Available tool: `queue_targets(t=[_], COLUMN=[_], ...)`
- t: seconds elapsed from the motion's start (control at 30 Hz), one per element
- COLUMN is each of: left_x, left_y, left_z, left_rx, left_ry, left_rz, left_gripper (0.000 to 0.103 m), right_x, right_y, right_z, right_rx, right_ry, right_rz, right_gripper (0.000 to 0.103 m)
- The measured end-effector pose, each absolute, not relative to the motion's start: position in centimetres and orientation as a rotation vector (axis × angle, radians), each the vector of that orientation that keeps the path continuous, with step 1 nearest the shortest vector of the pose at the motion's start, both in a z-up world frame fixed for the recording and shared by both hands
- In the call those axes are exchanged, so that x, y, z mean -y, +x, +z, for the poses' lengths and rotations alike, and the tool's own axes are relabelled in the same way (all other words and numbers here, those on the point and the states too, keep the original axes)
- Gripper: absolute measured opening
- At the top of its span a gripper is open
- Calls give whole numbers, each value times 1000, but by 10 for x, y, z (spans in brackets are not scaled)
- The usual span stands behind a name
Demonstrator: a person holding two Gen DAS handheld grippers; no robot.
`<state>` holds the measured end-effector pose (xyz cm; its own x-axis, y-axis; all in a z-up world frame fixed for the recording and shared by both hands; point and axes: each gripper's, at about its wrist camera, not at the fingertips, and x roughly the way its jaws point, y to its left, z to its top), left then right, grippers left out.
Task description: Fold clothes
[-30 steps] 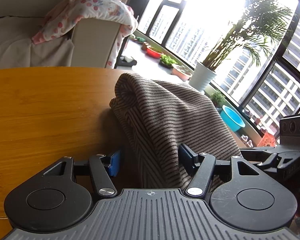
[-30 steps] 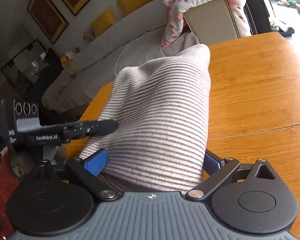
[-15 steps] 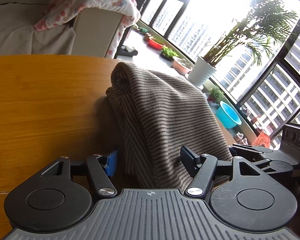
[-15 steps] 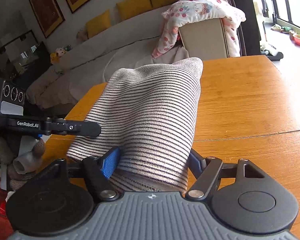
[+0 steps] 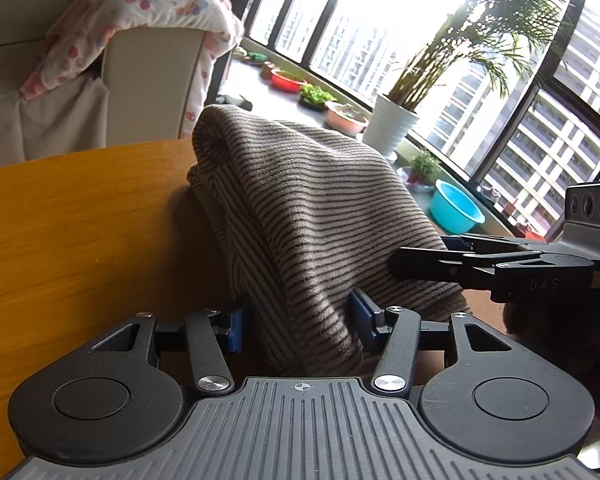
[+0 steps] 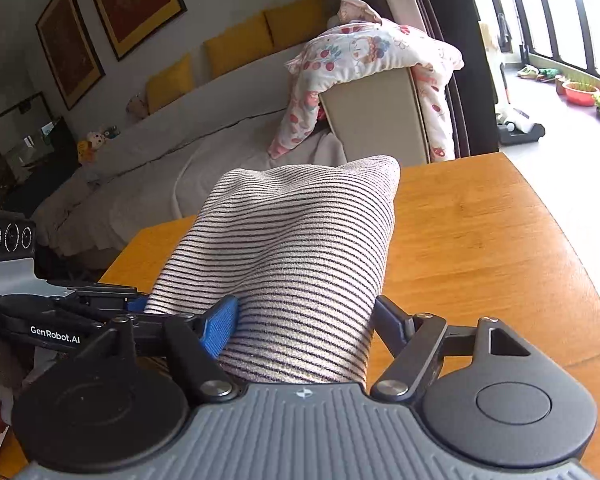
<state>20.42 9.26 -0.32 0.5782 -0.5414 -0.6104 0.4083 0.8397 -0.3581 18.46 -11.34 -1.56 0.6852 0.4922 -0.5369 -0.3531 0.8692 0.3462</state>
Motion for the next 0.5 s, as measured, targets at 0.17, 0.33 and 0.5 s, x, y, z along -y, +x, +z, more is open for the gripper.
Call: queue_targets(t=[0.17,0.33,0.5], left_x=[-95,-109,-83], left_y=[233,229,267], left_z=[0,47,77], left_rx=[-766,-646,-476], left_ry=[-164,-134,-69], left_rz=[-549,-517,-577], left_gripper=[57,54,57], right_x=[115,115,107], right_y=[223,234,231], right_z=[-21,-23,-17], right_rx=[-646,-624,-607], right_ry=[195,144,56], right_rz=[484,511,507], right_gripper=[74,76,78])
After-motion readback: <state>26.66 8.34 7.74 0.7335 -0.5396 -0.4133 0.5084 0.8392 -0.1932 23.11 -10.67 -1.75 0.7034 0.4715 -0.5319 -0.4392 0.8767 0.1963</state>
